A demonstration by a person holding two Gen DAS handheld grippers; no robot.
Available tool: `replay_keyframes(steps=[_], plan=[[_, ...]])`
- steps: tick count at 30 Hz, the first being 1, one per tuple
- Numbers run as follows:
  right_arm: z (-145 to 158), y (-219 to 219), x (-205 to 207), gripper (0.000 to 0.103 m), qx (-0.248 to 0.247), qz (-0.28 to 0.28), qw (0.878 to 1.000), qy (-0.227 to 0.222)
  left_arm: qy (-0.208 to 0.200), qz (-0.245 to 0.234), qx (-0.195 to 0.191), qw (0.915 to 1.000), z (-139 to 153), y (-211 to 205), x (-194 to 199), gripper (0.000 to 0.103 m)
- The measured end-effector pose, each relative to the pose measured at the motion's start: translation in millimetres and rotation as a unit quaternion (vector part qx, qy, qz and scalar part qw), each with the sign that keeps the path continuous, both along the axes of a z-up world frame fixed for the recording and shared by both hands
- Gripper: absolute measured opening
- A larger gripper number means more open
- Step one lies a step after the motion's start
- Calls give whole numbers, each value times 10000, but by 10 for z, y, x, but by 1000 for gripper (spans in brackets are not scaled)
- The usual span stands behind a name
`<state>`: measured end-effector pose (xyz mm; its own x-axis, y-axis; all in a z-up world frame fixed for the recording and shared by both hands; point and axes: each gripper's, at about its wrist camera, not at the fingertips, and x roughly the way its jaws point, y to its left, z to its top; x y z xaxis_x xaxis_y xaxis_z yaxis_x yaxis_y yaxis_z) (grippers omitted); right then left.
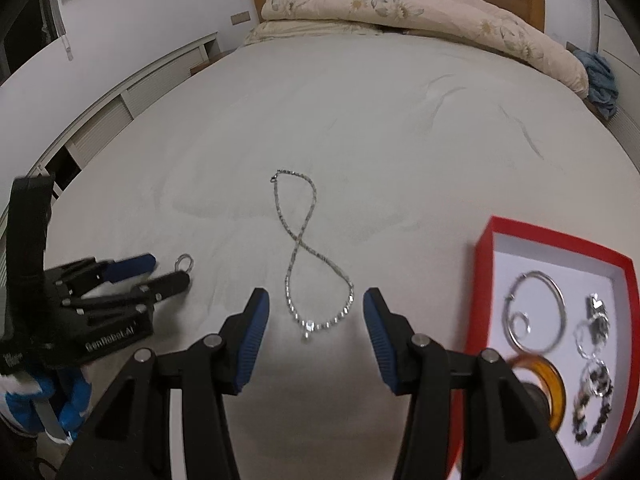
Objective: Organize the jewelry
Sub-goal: 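Grasp the silver ring with left gripper while right gripper grasps the necklace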
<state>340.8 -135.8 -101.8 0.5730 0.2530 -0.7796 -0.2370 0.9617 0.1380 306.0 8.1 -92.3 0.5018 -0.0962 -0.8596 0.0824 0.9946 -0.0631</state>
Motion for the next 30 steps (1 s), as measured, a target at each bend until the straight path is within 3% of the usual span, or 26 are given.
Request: replay_keyframes(steps=[12, 30], plan=[[-188, 248, 363, 47, -153, 295, 9992, 206, -126, -202, -15, 9997, -79, 24, 48, 46], [-445, 355, 531, 49, -383, 578, 9962, 522, -283, -440, 78, 9986, -120, -47, 58, 45]])
